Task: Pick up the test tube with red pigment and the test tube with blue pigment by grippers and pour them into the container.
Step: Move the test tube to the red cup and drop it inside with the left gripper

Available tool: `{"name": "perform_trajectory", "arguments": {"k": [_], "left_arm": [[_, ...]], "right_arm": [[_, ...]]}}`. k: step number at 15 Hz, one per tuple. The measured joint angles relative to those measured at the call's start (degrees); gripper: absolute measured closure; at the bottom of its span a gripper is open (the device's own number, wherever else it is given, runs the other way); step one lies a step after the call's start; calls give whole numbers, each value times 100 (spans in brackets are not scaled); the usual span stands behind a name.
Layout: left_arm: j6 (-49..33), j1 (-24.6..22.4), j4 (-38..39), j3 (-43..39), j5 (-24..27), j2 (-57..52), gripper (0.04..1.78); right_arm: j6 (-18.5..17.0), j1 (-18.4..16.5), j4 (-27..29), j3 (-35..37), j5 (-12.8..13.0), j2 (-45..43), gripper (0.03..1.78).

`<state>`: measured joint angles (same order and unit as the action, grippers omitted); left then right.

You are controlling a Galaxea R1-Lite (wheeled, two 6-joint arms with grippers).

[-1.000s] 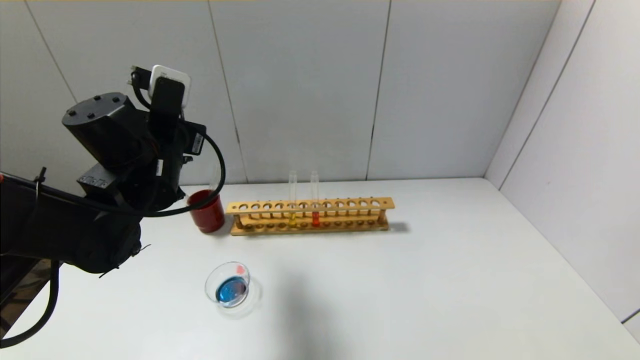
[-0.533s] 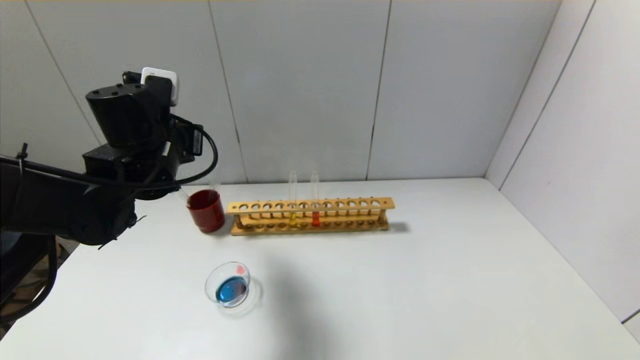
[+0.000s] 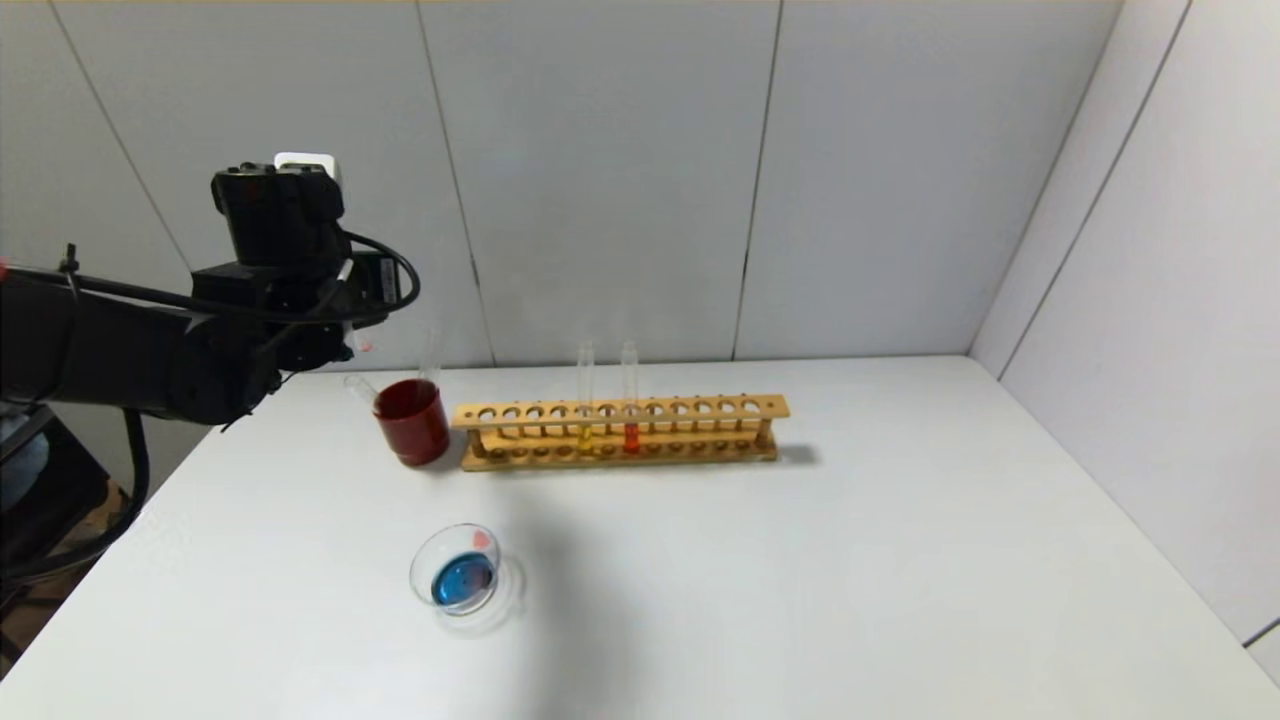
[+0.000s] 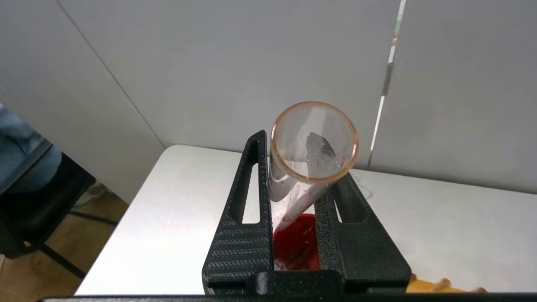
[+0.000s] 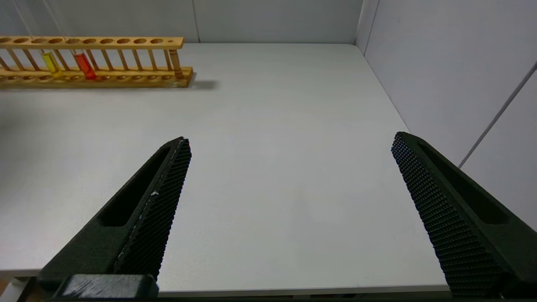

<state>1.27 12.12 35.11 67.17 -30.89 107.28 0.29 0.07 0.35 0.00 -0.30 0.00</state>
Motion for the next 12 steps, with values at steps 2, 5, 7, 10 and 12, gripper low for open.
{"name": "perform_trajectory", "arguments": {"k": [2, 5, 7, 10, 12], "left_arm": [[-286, -99, -90, 59, 124, 155, 149], [-562, -123, -269, 96, 291, 325, 149], [-586, -126, -280, 99, 333, 411, 149], [-675, -121, -258, 68, 345, 532, 149], [-807, -123, -234, 59, 356, 631, 149]], "right_arm": [[-2, 0, -2, 0, -2, 0, 6], [-2, 0, -2, 0, -2, 0, 6], [1, -2, -2, 0, -2, 0, 6], [0, 0, -2, 0, -2, 0, 6], [-2, 0, 0, 0, -2, 0, 6]]}}
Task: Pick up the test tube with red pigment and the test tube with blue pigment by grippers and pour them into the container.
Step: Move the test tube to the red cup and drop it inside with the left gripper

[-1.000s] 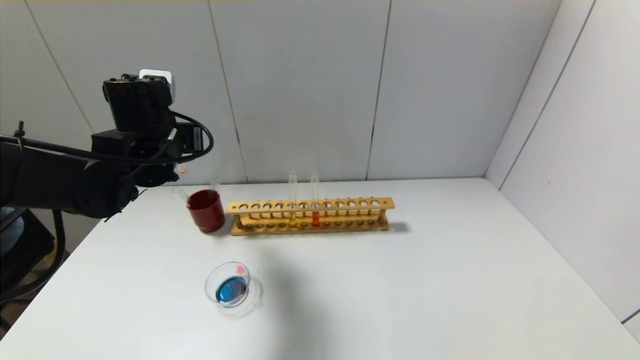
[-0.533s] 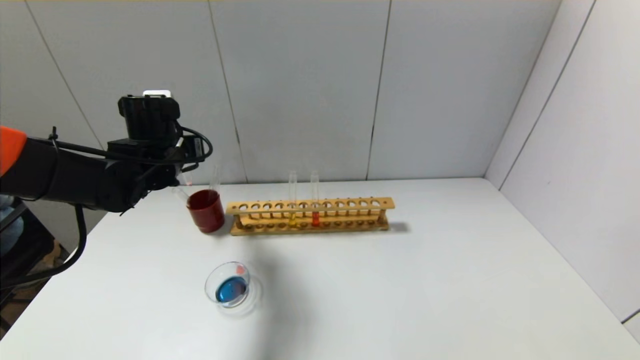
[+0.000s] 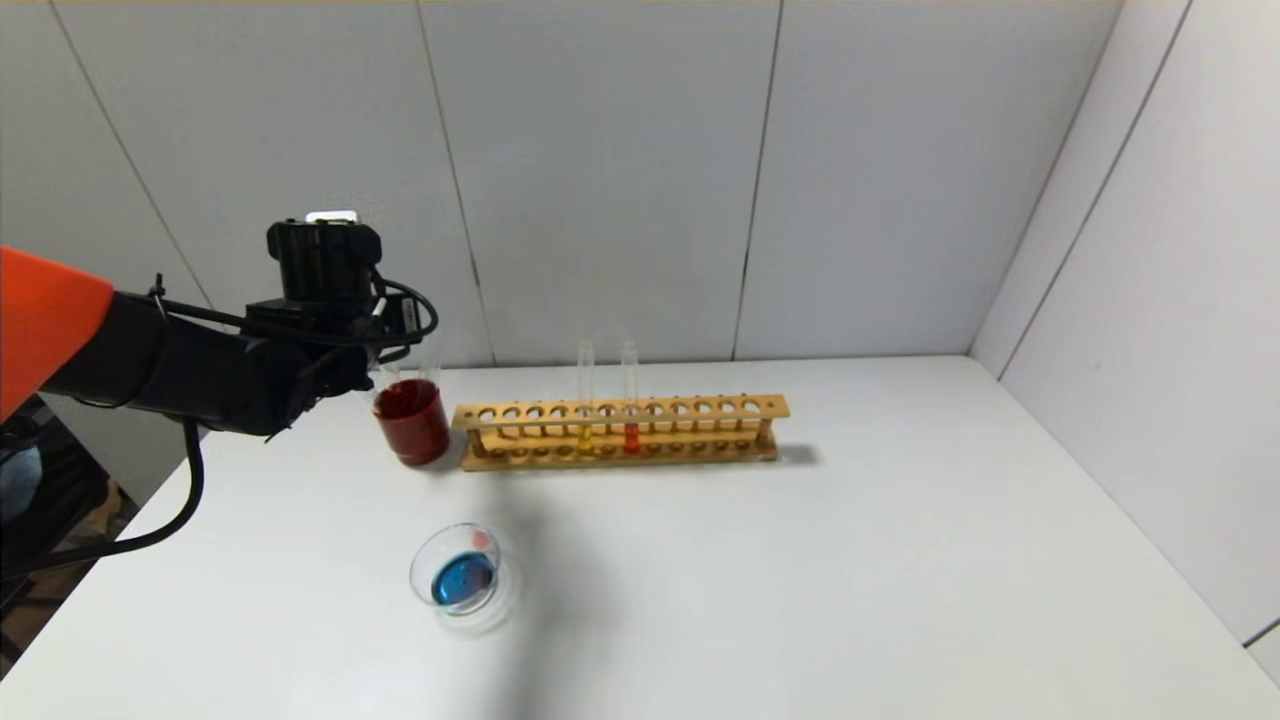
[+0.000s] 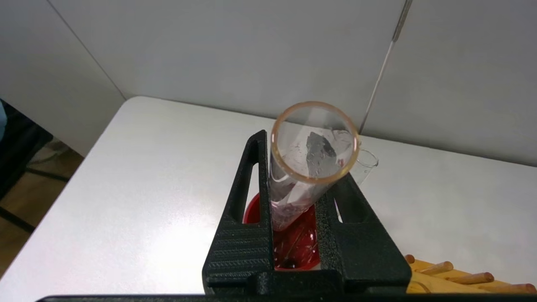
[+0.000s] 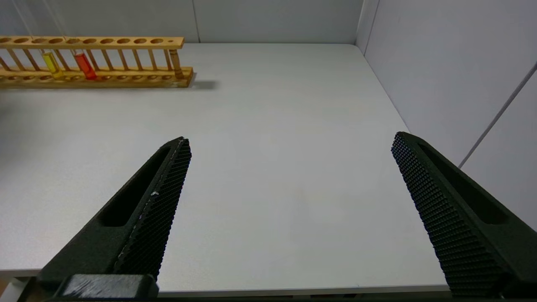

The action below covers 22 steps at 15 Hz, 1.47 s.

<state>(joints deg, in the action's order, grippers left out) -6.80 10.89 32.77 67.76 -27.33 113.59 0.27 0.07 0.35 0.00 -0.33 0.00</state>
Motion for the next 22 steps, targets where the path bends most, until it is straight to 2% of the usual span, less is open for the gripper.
{"name": "perform_trajectory", "arguments": {"k": [22], "left_arm": [[-265, -304, 358, 173, 407, 700, 149]], "right_arm": [[0, 0, -2, 0, 2, 0, 6]]}}
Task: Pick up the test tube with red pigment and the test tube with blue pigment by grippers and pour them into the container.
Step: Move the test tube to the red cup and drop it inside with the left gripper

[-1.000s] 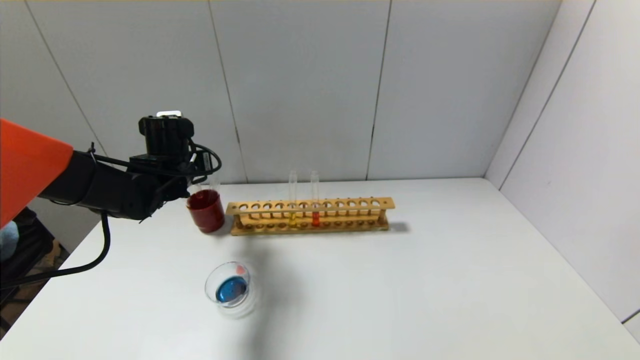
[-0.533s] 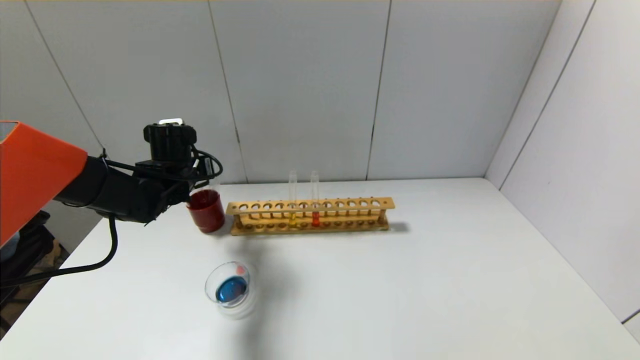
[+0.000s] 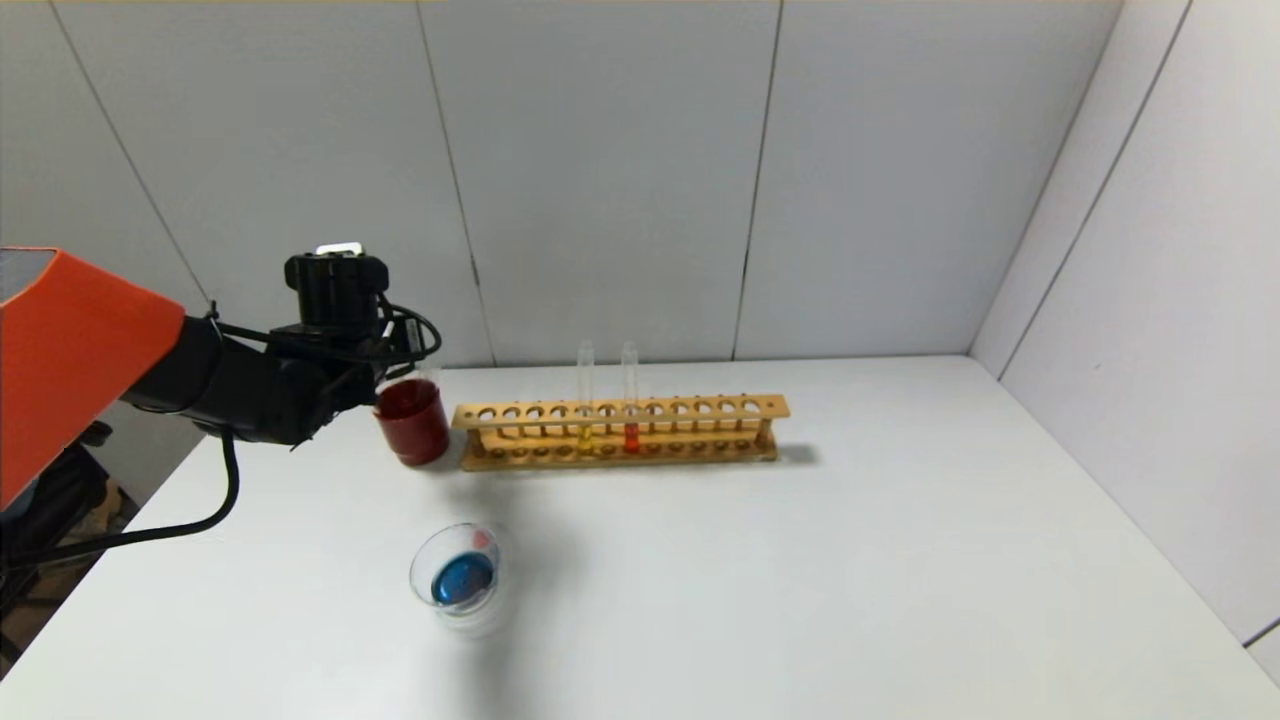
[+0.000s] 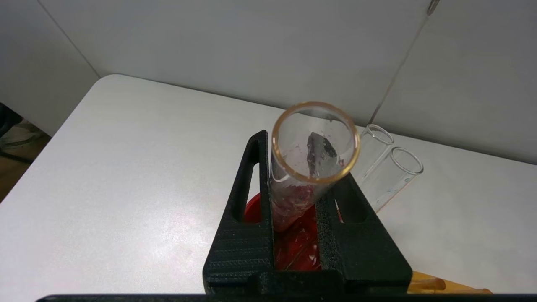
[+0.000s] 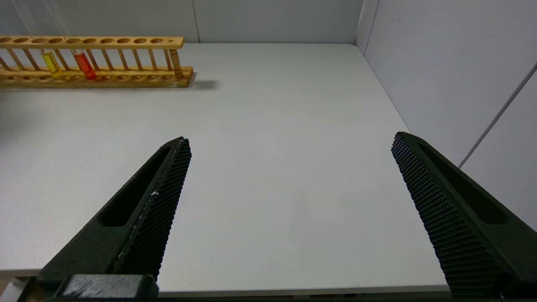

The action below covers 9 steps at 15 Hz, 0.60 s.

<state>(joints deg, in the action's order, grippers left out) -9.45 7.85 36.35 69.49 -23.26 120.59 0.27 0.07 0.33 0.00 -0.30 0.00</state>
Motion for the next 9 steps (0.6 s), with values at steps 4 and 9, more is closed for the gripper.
{"name": "perform_trajectory", "arguments": {"k": [4, 9], "left_arm": [[0, -5, 0, 50, 37, 116, 149], [-5, -5, 27, 55, 94, 184, 149]], "right_arm": [[2, 0, 0, 0, -2, 0, 6], [0, 0, 0, 0, -2, 0, 6]]}}
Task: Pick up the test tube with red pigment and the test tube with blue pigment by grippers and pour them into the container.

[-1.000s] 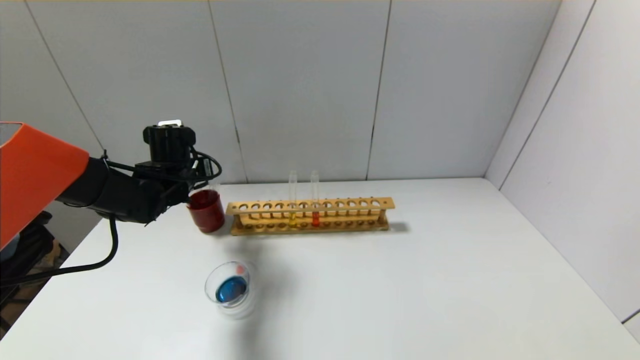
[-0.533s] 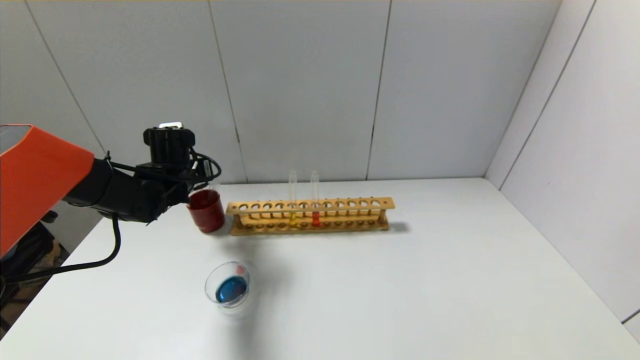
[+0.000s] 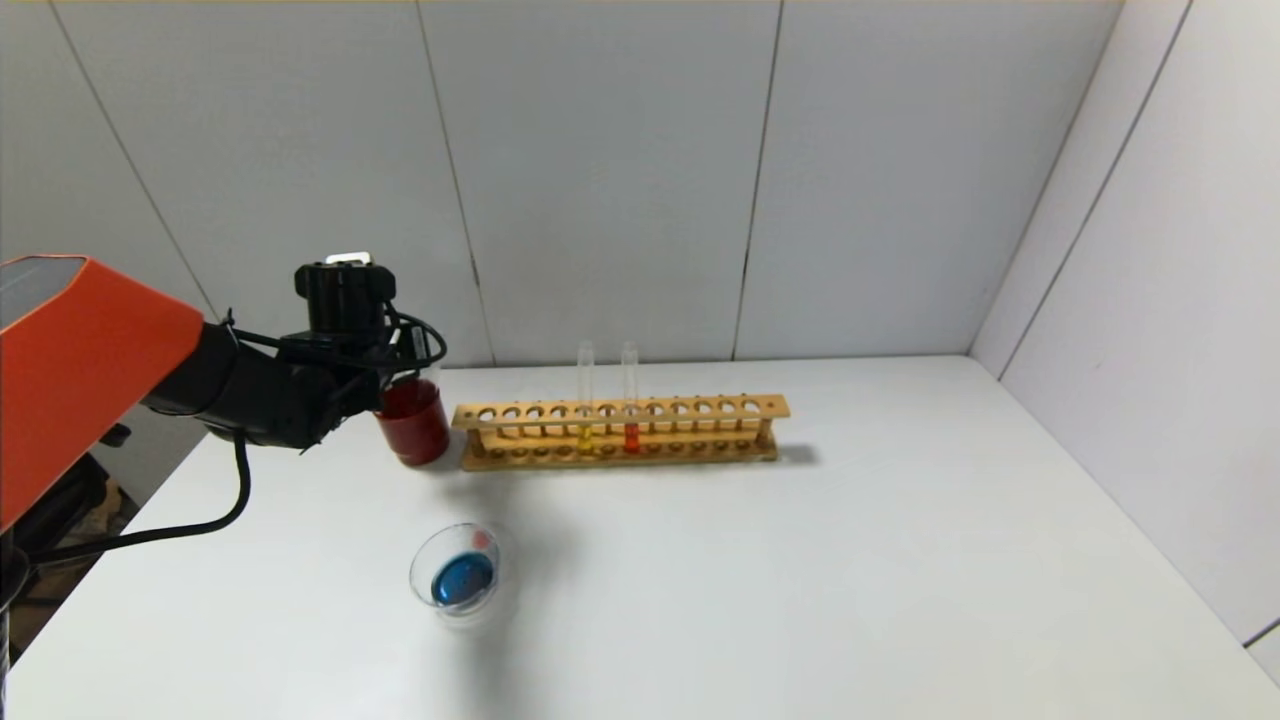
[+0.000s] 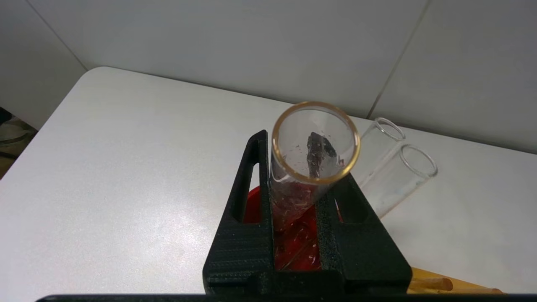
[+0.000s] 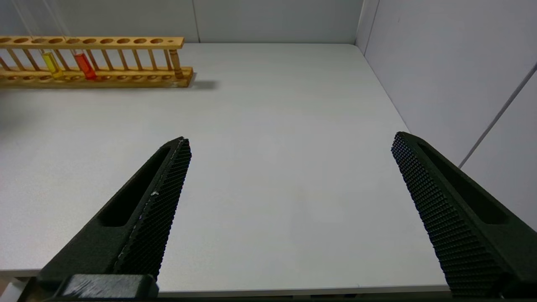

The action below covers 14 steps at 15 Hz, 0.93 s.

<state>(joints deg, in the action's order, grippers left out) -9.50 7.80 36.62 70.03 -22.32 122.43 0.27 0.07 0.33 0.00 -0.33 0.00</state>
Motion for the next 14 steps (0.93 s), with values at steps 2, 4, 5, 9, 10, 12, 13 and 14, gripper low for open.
{"name": "perform_trajectory", "arguments": {"k": [2, 4, 5, 9, 10, 12, 13, 14], "left_arm": [[0, 2, -5, -9, 30, 1, 149], [-4, 0, -10, -38, 138, -7, 147], [-17, 2, -2, -35, 160, -11, 143], [-15, -1, 84, -16, 111, -24, 99], [-12, -4, 84, -13, 111, -33, 80], [2, -9, 84, 5, 111, -60, 48], [13, -17, 67, 33, 111, -79, 35], [38, -23, 34, 83, 111, -104, 24]], "right_arm": [[0, -2, 2, 0, 2, 0, 6], [0, -2, 0, 0, 0, 0, 6], [4, 0, 0, 0, 0, 0, 6], [4, 0, 2, 0, 2, 0, 6], [2, 0, 0, 0, 2, 0, 6], [0, 0, 0, 0, 2, 0, 6], [2, 0, 0, 0, 0, 0, 6], [2, 0, 0, 0, 2, 0, 6]]}}
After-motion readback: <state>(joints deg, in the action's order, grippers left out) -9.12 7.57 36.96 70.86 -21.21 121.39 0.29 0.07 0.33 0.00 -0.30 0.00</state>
